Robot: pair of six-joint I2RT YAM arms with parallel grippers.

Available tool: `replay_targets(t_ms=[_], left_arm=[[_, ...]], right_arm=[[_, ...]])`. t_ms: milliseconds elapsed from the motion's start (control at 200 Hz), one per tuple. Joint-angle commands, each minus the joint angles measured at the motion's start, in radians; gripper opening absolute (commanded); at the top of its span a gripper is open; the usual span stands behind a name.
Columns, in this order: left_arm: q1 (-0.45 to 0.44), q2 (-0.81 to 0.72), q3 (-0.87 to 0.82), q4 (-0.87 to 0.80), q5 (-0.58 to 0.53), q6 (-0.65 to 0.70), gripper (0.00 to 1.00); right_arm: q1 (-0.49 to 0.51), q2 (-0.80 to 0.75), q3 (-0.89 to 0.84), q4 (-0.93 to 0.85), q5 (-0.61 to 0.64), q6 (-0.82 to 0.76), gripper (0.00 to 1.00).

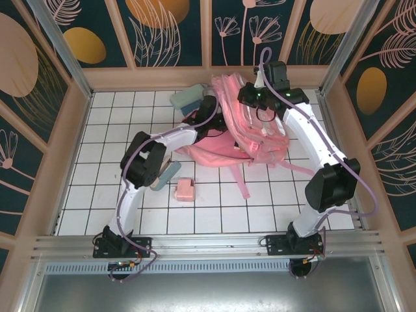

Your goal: Pack the student bag

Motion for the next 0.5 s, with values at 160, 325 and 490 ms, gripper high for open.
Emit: replay_targets(t_ms=[160, 325, 490], left_arm=[[-0.015, -0.024, 0.067, -0.211, -0.062, 0.141, 0.56], [-0.012, -0.112, 0.041, -0.274, -0.101, 0.209, 0.73], [0.025, -0.221, -0.062, -0.297, -0.124, 0.251, 0.76]], right_arm=[[-0.053, -0.104, -0.049, 0.14, -0.026, 0.021, 0.0], [-0.077, -0.114, -0.106, 0.156, -0.021, 0.016, 0.0], [-0.089, -0.133, -0.168, 0.181, -0.034, 0.014, 0.0]])
